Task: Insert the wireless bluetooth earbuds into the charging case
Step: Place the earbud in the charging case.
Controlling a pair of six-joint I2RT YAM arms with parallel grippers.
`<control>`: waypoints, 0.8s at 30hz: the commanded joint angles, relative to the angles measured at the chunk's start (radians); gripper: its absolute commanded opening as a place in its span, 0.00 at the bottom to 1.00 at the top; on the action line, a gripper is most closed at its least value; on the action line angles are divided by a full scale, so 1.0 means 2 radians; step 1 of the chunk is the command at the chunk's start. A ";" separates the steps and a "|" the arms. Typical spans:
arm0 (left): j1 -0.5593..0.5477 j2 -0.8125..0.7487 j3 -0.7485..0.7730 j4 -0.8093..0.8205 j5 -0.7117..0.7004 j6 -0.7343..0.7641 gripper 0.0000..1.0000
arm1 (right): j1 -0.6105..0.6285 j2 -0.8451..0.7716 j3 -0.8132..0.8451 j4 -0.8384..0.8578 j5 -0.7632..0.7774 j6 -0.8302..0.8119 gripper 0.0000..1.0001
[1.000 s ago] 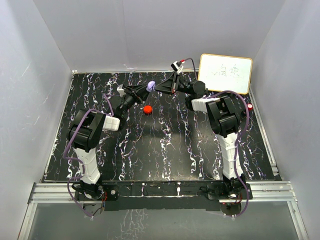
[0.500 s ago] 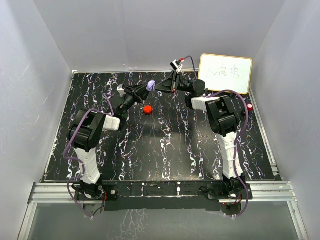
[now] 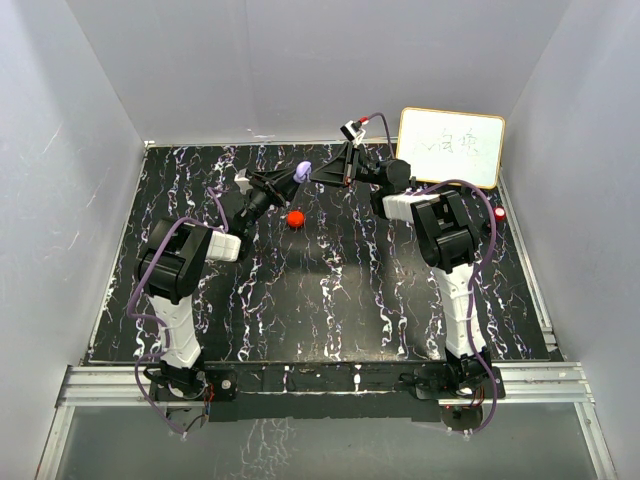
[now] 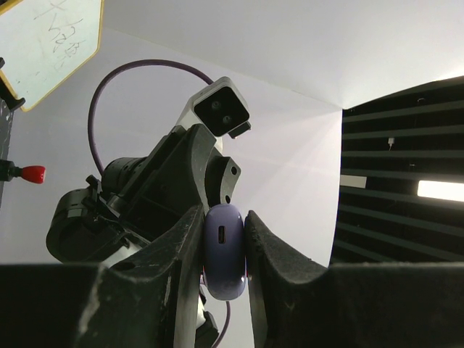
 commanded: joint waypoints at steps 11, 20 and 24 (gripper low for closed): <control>-0.017 -0.017 0.022 0.178 0.025 -0.265 0.00 | -0.010 0.016 -0.002 0.167 -0.011 -0.017 0.07; -0.017 -0.016 0.023 0.178 0.026 -0.264 0.00 | -0.012 0.013 -0.003 0.167 -0.011 -0.017 0.07; -0.017 -0.015 0.022 0.178 0.027 -0.264 0.00 | -0.012 0.012 -0.004 0.167 -0.011 -0.018 0.07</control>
